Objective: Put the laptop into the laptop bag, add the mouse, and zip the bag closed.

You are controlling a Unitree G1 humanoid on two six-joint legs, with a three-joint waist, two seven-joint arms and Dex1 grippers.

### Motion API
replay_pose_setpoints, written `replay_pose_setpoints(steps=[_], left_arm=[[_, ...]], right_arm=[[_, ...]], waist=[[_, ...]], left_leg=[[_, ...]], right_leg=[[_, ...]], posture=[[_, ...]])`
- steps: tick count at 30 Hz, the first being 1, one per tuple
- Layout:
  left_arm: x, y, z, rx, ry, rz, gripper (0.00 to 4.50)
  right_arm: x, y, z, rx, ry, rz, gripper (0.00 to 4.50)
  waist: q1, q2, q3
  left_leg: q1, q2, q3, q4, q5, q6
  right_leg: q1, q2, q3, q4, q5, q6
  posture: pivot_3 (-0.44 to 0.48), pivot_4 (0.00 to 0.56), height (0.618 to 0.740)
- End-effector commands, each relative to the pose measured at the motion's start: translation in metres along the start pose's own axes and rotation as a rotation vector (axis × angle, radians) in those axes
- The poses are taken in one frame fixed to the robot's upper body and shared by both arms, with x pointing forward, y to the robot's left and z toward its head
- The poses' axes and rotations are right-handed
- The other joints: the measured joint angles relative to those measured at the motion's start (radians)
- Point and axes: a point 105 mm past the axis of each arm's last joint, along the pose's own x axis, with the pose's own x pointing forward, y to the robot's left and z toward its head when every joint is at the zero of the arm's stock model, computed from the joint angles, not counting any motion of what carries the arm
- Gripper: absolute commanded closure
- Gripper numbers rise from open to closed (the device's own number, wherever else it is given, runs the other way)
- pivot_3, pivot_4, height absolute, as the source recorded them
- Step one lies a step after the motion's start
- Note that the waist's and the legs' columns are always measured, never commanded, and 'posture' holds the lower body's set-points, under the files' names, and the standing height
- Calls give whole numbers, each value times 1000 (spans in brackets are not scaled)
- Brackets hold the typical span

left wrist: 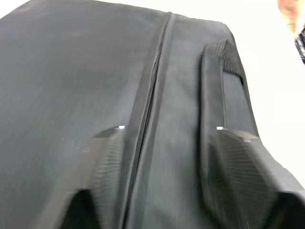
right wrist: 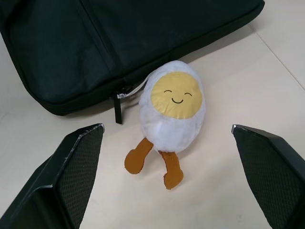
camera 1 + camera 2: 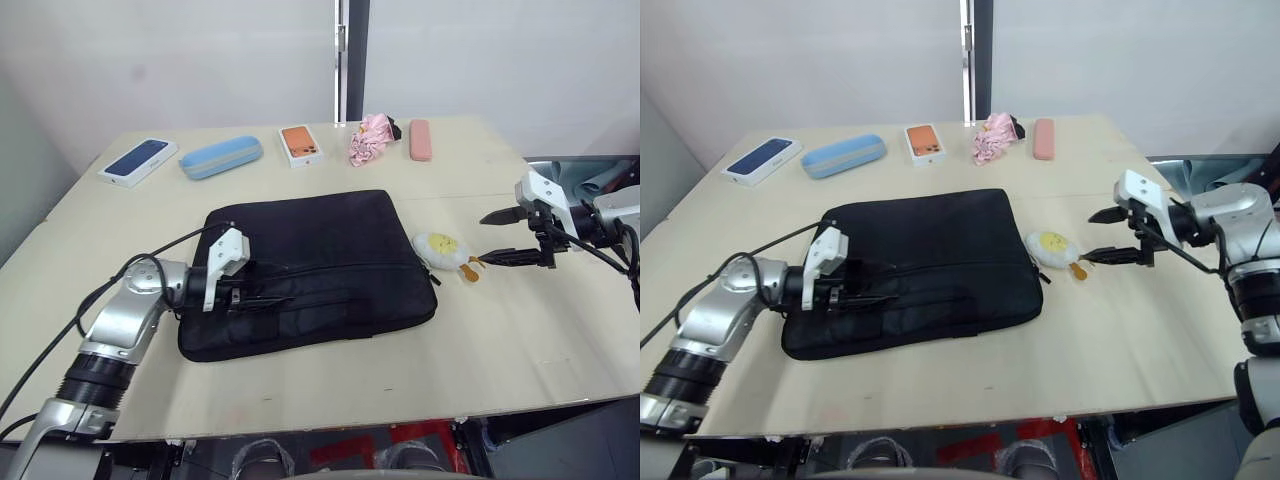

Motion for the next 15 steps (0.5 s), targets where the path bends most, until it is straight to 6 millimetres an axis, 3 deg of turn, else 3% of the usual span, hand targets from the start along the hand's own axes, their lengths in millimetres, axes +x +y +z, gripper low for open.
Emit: replay_pose_setpoints(steps=[1, 10, 13, 15], left_arm=[[-29, 8, 8, -4, 8, 100, 61], [-105, 4, 31, -34, 80, 276, 61], [-150, 6, 37, -77, 134, 393, 61], [-167, 5, 41, -110, 161, 431, 61]], right_arm=[[-10, -1, 19, -41, -45, 1, 0], [-27, 10, 33, 8, -53, 43, 0], [-38, 8, 40, 12, -62, 17, 0], [-43, 8, 43, 34, -77, 17, 0]], waist=[[-1, -1, 5], [8, -6, 13], [10, -8, 16], [11, -10, 19]], left_leg=[[0, 0, 0, 2, 0, 0], [-13, 0, -2, 4, 0, 1], [-14, 0, -3, 5, 0, 1], [-15, 1, -3, 7, 0, 1]], right_leg=[[0, 0, 1, 2, 0, 0], [-10, 1, -1, 2, 0, 0], [-11, 1, -2, 2, 0, 0], [-11, 1, -2, 3, 0, 0]], posture=[[0, 150, 740], [0, 150, 740], [0, 150, 740], [0, 150, 740]])
